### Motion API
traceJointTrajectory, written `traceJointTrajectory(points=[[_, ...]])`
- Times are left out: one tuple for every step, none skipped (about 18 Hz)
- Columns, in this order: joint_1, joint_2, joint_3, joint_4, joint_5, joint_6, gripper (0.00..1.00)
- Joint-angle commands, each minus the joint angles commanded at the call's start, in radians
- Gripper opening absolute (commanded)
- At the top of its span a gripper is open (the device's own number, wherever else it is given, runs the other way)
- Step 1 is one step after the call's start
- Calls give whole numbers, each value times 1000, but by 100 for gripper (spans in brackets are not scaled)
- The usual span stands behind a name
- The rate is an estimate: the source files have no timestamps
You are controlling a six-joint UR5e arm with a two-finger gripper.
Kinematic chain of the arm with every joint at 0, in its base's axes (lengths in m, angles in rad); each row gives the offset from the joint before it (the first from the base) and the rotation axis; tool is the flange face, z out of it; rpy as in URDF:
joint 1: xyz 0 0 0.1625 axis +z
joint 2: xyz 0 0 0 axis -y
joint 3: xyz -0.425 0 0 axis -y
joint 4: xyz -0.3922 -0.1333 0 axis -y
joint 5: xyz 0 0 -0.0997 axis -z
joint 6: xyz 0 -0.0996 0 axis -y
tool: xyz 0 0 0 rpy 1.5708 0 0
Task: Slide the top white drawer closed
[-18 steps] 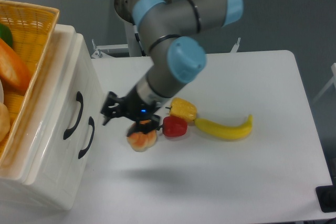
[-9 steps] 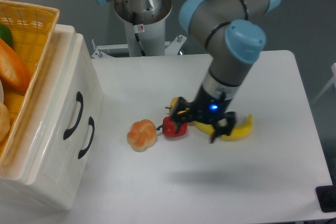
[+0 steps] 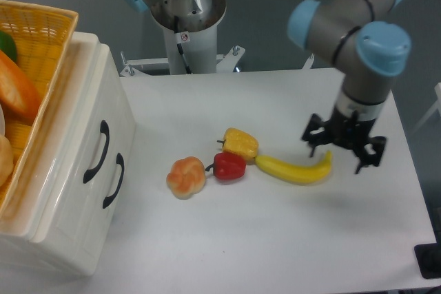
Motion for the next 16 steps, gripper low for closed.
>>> traceJointTrajectory(points=[[8, -15, 9, 0, 21, 42, 100], [12, -34, 15, 0, 41, 69, 100], [12, -48, 17, 0, 57, 83, 100], [14, -58, 19, 0, 71, 86, 100], [15, -66, 19, 1, 81, 91, 100], [20, -68, 19, 2, 94, 99, 100], [28, -71, 17, 2, 97, 109, 100], [34, -71, 20, 2, 97, 116, 100], [35, -71, 22, 2, 97, 116, 100], [37, -71, 28, 2, 95, 116, 100], [38, -71, 35, 2, 95, 116, 100], [48, -71, 32, 0, 95, 116, 100], [51, -71, 31, 0, 95, 116, 100], [55, -68, 31, 0, 95, 116, 100], [61, -65, 28, 0, 94, 116, 100], [69, -60, 28, -2, 94, 117, 100]])
